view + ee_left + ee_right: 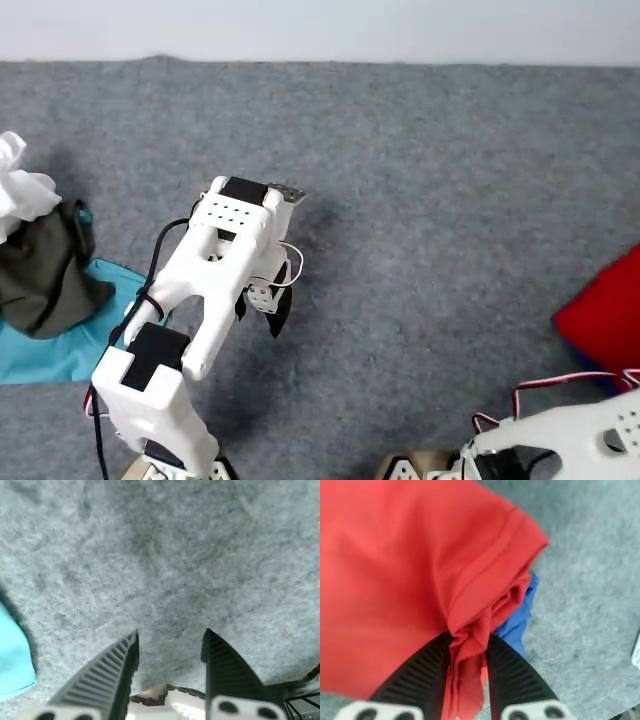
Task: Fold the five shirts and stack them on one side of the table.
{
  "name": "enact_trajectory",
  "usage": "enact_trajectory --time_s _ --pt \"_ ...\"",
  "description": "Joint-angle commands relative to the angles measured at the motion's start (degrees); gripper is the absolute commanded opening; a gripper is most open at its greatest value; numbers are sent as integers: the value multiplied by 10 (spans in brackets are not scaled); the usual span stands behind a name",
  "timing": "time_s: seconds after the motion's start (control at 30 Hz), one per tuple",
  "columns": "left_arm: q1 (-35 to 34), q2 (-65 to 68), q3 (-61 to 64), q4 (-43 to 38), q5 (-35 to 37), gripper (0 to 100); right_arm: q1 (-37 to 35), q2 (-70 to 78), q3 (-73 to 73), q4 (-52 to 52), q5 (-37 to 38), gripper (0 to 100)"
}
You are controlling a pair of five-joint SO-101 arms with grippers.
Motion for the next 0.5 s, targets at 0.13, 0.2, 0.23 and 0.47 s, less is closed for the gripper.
enact_trajectory --time_s 0.13,0.2,0.23,0.47 --pt "-3 -25 0 11 -6 199 13 12 -26 -15 4 17" --pt "-3 -25 0 11 -6 199 4 9 -26 -10 5 47" --pt "-3 -25 0 11 -6 199 1 7 -27 -10 4 84" --pt "-3 -29 -2 11 -5 202 -43 -36 -134 8 -36 266"
